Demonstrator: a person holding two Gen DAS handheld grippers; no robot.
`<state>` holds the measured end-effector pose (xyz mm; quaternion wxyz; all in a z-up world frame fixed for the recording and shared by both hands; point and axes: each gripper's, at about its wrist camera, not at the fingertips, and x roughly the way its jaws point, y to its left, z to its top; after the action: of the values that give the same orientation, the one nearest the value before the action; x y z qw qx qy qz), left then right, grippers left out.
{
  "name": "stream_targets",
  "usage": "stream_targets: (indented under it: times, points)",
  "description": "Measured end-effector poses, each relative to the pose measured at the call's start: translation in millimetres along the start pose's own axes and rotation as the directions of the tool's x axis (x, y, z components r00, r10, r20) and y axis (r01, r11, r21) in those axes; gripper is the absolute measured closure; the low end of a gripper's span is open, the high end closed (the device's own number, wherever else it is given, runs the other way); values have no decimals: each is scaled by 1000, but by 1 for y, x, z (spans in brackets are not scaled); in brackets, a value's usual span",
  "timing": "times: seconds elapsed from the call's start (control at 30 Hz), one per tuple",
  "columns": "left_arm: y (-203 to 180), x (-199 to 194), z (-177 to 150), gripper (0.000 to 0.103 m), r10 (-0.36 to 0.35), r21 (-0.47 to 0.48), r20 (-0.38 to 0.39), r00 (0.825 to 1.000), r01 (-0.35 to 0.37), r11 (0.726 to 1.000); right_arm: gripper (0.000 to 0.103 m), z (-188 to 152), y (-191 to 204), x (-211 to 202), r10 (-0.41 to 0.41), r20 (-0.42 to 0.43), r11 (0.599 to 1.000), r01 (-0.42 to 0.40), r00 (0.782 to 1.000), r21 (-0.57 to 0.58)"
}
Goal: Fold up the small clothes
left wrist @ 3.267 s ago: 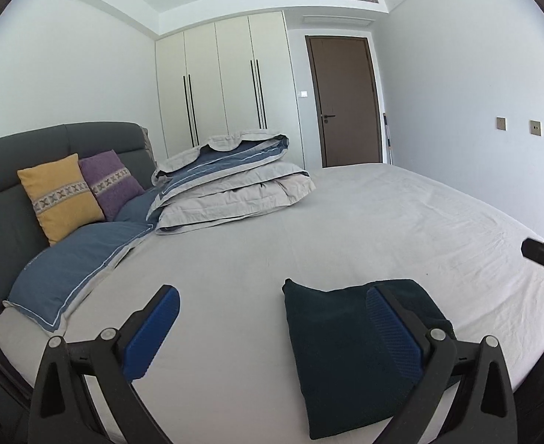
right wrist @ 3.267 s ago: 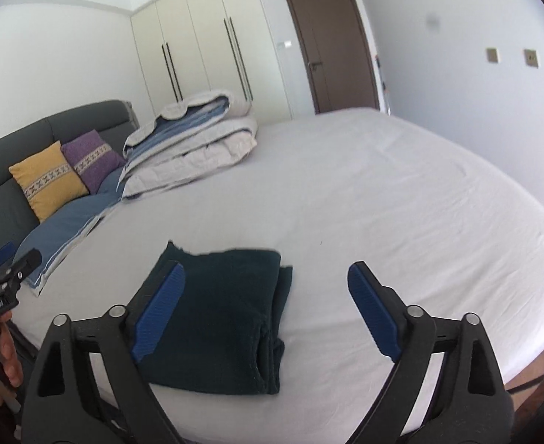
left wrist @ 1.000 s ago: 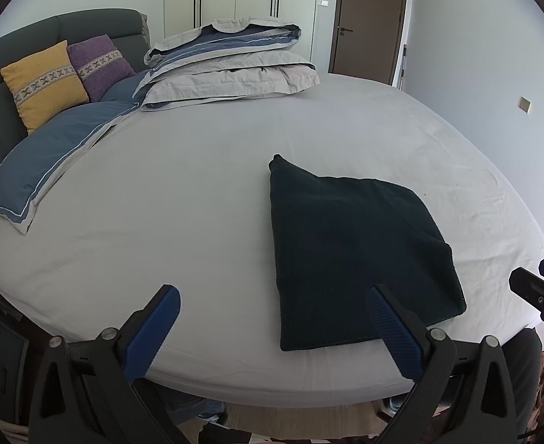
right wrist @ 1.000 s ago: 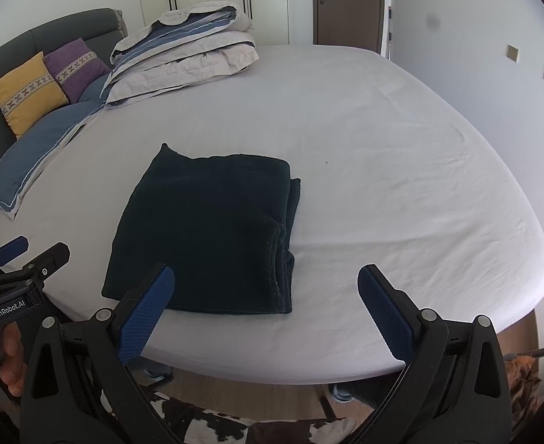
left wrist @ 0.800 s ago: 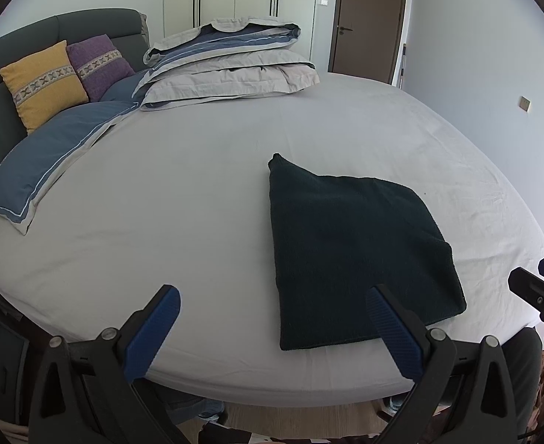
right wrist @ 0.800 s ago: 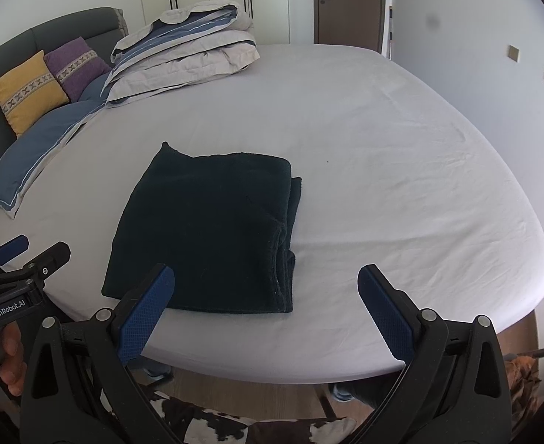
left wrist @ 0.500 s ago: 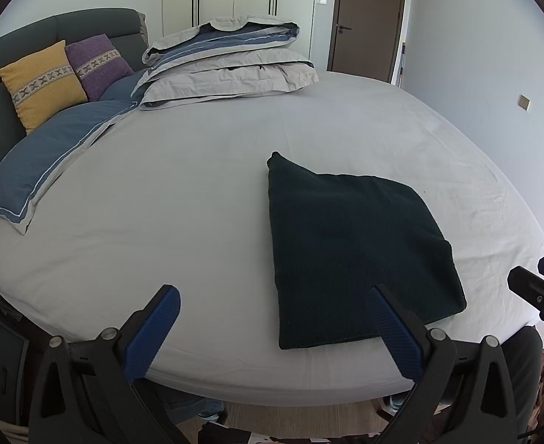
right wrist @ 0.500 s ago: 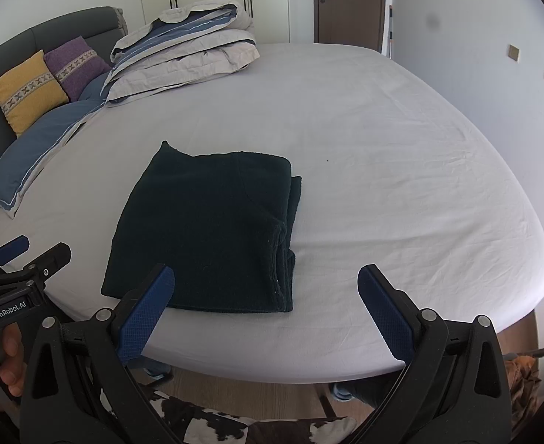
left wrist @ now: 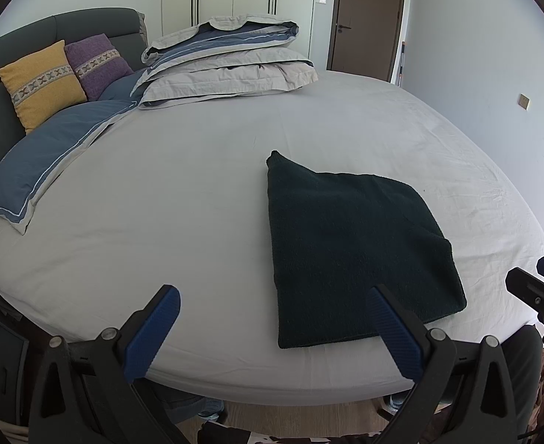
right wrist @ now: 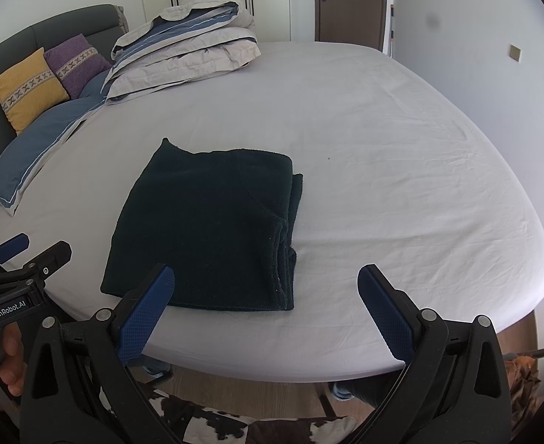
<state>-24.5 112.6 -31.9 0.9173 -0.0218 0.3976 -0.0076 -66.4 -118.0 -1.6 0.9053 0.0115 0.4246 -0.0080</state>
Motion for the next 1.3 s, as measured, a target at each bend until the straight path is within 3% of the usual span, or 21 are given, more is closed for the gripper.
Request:
stream_targets:
  times: [1.3]
  points:
    - [0, 4, -5, 0, 0, 2, -4, 1000, 0, 1000, 2, -4, -2, 7, 10, -12, 1000, -10, 1000, -17]
